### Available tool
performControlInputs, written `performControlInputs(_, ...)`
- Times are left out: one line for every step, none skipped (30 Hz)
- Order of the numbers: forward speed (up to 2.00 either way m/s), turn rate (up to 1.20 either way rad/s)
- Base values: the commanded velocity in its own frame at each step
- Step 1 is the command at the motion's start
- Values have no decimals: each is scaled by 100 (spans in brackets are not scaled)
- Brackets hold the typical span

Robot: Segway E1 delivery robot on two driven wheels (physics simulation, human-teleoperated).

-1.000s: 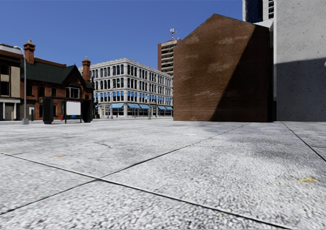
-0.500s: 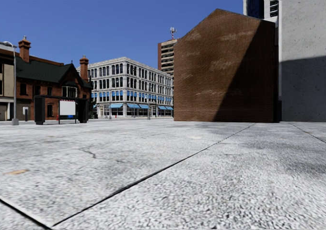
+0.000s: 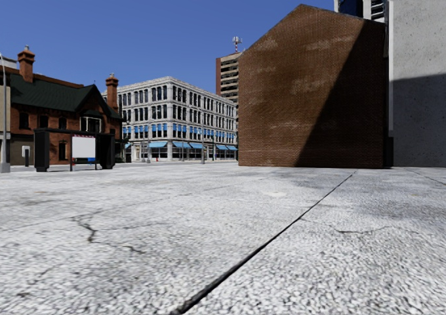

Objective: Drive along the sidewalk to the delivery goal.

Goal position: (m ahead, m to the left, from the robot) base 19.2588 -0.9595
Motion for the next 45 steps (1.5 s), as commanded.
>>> performControlInputs(200, 0)
performControlInputs(200, 0)
performControlInputs(200, 0)
performControlInputs(200, 0)
performControlInputs(200, 41)
performControlInputs(200, 120)
performControlInputs(200, 120)
performControlInputs(200, 120)
performControlInputs(200, 120)
performControlInputs(200, 19)
performControlInputs(200, 0)
performControlInputs(200, 0)
performControlInputs(200, 0)
performControlInputs(200, 0)
performControlInputs(200, 0)
performControlInputs(200, 0)
performControlInputs(200, 0)
performControlInputs(200, 0)
performControlInputs(200, 0)
performControlInputs(200, 0)
performControlInputs(200, 0)
performControlInputs(200, 0)
performControlInputs(200, 0)
performControlInputs(200, 0)
performControlInputs(200, 0)
performControlInputs(200, 0)
performControlInputs(200, 0)
performControlInputs(200, 0)
performControlInputs(200, 0)
performControlInputs(200, 0)
performControlInputs(200, 0)
performControlInputs(200, 0)
performControlInputs(200, 0)
performControlInputs(200, 0)
performControlInputs(200, 0)
performControlInputs(200, 0)
performControlInputs(200, 0)
performControlInputs(200, 0)
performControlInputs(200, 0)
performControlInputs(200, 0)
performControlInputs(200, 0)
performControlInputs(200, 0)
performControlInputs(200, 0)
performControlInputs(200, 0)
performControlInputs(200, 0)
